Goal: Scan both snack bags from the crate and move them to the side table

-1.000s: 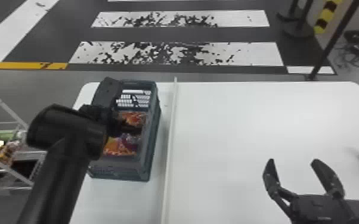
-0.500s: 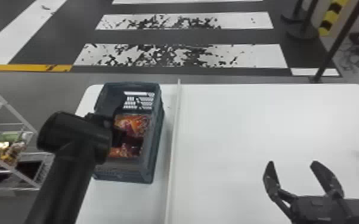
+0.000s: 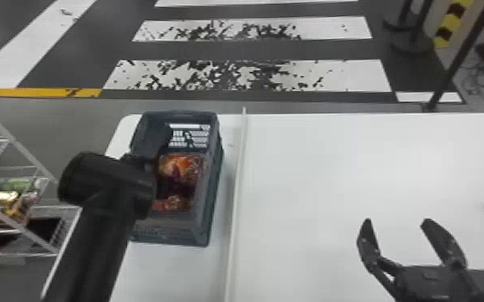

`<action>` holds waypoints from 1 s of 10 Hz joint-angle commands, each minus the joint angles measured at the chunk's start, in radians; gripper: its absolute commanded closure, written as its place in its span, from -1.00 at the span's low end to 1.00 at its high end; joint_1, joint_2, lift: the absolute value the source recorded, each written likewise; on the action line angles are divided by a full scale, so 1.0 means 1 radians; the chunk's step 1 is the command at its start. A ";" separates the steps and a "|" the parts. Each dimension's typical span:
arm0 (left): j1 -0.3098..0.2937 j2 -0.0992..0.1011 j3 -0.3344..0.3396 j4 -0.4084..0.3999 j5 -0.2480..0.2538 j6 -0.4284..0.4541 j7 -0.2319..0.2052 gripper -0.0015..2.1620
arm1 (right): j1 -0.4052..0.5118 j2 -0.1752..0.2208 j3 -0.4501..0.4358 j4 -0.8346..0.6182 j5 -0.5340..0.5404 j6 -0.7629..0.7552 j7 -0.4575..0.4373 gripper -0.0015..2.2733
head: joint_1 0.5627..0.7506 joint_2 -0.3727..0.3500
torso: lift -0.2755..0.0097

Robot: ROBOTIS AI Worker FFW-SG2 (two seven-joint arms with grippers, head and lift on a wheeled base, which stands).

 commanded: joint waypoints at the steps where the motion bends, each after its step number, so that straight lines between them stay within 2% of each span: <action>1: 0.016 -0.004 0.026 -0.022 0.032 0.011 -0.003 0.91 | -0.001 0.000 0.000 0.003 0.000 0.000 0.000 -0.96 | 0.41 0.36 | 0.40; 2: 0.018 -0.005 0.033 -0.028 0.036 0.011 -0.001 0.98 | -0.001 0.000 0.000 0.004 0.000 0.000 0.000 -0.96 | 0.41 0.37 | 0.40; 4: 0.024 -0.005 0.058 -0.041 0.079 0.008 0.001 0.98 | -0.003 0.000 0.000 0.006 0.000 0.000 0.000 -0.96 | 0.41 0.36 | 0.40; 8: 0.058 -0.014 0.185 -0.076 0.275 -0.025 0.010 0.98 | -0.004 0.000 0.000 0.007 -0.002 0.015 -0.002 -0.96 | 0.41 0.35 | 0.40; 9: 0.064 -0.017 0.214 -0.082 0.315 -0.028 0.005 0.98 | -0.004 0.000 0.000 0.006 0.000 0.018 -0.002 -0.96 | 0.41 0.35 | 0.40; 10: 0.065 -0.017 0.228 -0.084 0.329 -0.028 -0.003 0.98 | -0.006 0.000 0.002 0.006 0.000 0.025 -0.002 -0.96 | 0.41 0.35 | 0.40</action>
